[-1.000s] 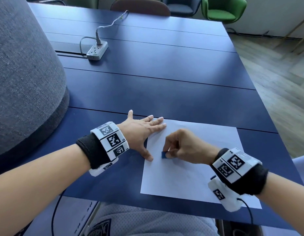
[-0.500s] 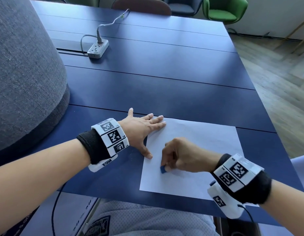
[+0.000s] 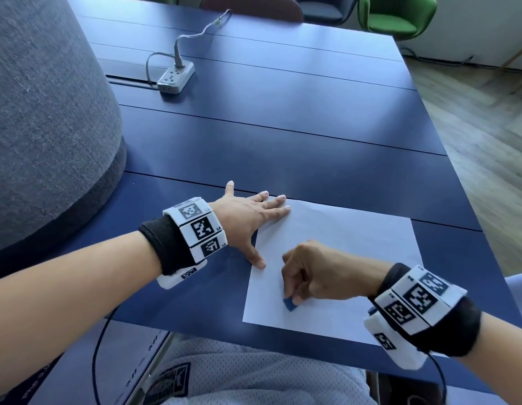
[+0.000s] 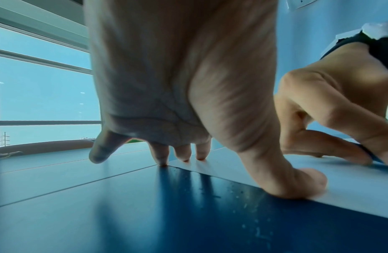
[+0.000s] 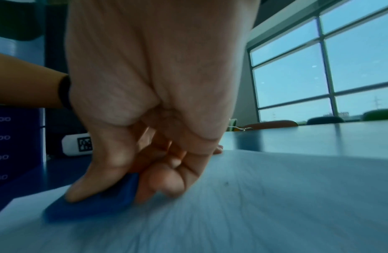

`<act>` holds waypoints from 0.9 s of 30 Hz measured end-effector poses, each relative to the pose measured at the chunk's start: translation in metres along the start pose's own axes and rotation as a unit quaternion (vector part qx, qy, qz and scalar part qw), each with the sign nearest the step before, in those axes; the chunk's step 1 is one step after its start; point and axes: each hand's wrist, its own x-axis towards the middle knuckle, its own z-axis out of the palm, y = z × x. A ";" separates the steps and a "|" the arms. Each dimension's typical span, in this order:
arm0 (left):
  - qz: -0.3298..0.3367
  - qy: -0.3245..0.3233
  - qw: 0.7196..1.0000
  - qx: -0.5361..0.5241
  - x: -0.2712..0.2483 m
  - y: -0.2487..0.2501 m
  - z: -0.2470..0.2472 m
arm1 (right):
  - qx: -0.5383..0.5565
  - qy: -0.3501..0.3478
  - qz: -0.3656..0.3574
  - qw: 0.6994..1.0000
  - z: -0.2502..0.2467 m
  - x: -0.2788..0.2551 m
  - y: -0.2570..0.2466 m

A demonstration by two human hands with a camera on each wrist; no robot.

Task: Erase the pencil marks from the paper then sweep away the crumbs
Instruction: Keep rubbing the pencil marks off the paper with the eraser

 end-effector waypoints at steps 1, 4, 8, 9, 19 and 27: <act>0.000 0.000 1.000 0.000 0.000 0.000 0.000 | -0.017 -0.014 0.002 1.000 -0.001 0.001 -0.001; 0.001 0.001 1.000 0.003 0.000 -0.001 0.000 | -0.020 0.044 -0.014 0.999 -0.002 0.011 -0.002; 0.003 -0.001 1.000 0.001 0.000 0.000 0.001 | 0.005 0.006 -0.004 1.000 0.000 0.003 0.002; 0.003 -0.002 1.000 0.001 0.000 0.000 0.001 | -0.001 -0.025 0.003 1.000 0.000 0.000 0.002; 0.003 0.000 1.000 0.003 0.002 -0.001 0.001 | 0.044 0.220 0.084 0.971 -0.038 0.035 0.038; 0.002 0.000 1.000 0.002 0.001 -0.001 0.001 | 0.063 0.076 0.020 0.995 -0.017 0.020 0.029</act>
